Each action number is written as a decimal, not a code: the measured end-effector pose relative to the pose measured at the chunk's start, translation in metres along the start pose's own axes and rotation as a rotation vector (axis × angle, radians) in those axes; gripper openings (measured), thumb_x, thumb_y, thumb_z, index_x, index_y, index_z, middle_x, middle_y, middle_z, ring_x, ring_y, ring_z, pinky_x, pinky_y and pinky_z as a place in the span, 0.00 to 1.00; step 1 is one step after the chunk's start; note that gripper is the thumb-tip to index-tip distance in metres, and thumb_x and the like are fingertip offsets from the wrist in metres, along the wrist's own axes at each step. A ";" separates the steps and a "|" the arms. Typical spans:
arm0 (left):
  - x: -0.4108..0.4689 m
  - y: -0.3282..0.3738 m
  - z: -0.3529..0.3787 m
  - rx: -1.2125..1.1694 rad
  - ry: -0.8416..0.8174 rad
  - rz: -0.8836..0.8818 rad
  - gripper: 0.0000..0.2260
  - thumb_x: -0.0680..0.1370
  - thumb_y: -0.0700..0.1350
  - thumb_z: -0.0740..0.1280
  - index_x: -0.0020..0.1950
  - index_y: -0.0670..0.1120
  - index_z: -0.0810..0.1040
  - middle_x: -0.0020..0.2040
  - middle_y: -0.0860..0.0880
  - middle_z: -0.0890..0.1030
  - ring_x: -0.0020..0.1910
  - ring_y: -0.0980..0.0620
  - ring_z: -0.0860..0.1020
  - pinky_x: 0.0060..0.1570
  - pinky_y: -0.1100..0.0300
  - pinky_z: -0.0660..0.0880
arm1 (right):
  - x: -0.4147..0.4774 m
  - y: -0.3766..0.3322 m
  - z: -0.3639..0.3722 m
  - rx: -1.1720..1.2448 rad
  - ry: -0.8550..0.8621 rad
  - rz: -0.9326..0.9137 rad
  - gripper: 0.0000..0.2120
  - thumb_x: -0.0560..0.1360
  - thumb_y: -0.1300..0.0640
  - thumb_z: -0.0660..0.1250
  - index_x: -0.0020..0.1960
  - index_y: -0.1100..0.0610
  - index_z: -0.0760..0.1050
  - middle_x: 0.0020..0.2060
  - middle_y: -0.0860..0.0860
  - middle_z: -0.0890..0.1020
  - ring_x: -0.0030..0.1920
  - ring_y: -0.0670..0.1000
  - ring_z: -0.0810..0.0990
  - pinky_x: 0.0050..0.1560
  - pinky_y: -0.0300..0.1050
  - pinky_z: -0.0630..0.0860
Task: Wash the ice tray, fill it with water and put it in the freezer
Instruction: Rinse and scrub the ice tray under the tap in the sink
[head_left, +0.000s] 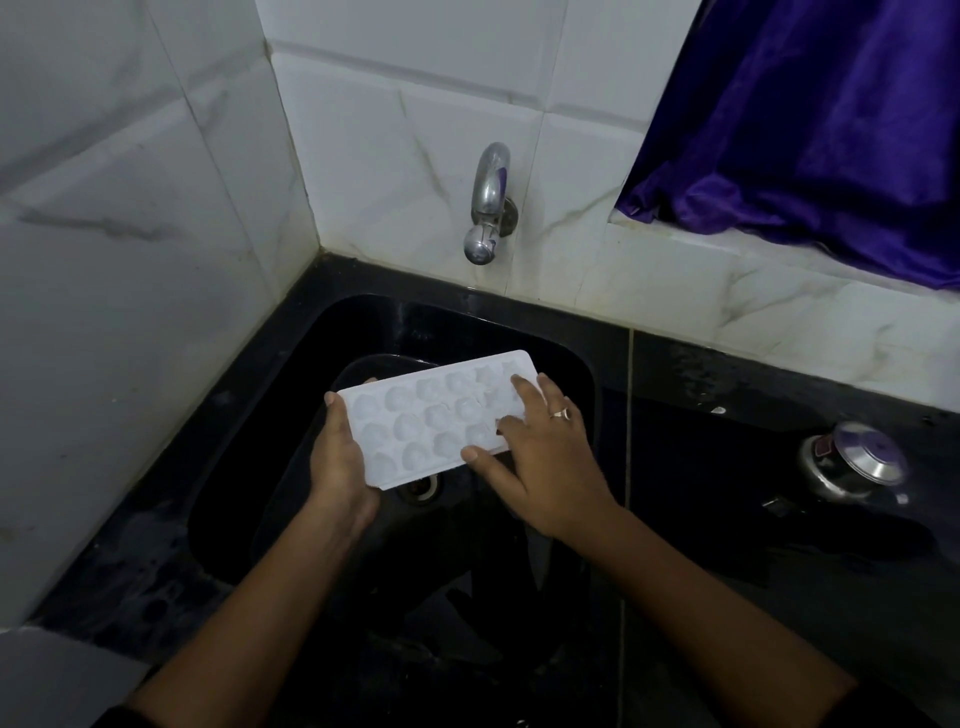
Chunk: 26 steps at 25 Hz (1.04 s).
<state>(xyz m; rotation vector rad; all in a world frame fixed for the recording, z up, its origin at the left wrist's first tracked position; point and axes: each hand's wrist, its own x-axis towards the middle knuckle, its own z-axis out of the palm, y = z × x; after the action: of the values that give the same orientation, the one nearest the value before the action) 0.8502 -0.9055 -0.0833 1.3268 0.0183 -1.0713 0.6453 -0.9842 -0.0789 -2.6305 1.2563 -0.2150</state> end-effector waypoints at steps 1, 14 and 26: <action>0.002 0.002 -0.002 0.001 0.001 0.001 0.24 0.86 0.65 0.54 0.65 0.53 0.84 0.56 0.49 0.89 0.54 0.44 0.87 0.50 0.46 0.82 | -0.004 0.005 0.001 -0.004 -0.024 -0.039 0.38 0.79 0.26 0.44 0.66 0.49 0.80 0.82 0.56 0.60 0.83 0.60 0.49 0.79 0.69 0.53; 0.003 -0.005 -0.001 0.014 -0.002 -0.022 0.24 0.86 0.64 0.55 0.61 0.52 0.85 0.54 0.48 0.89 0.50 0.45 0.88 0.50 0.45 0.82 | -0.001 0.004 -0.006 0.051 0.025 0.048 0.34 0.80 0.28 0.46 0.57 0.50 0.82 0.80 0.56 0.63 0.82 0.60 0.52 0.78 0.68 0.55; 0.005 -0.003 -0.001 -0.005 -0.001 -0.014 0.24 0.86 0.64 0.54 0.64 0.53 0.84 0.55 0.49 0.89 0.53 0.45 0.88 0.50 0.48 0.82 | -0.011 -0.016 0.007 0.040 -0.031 -0.046 0.34 0.80 0.27 0.43 0.70 0.44 0.74 0.82 0.55 0.58 0.83 0.59 0.46 0.80 0.69 0.46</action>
<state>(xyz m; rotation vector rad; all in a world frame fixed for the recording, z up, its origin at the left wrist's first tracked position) 0.8522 -0.9075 -0.0886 1.3238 0.0291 -1.0827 0.6521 -0.9643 -0.0822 -2.6206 1.1697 -0.2039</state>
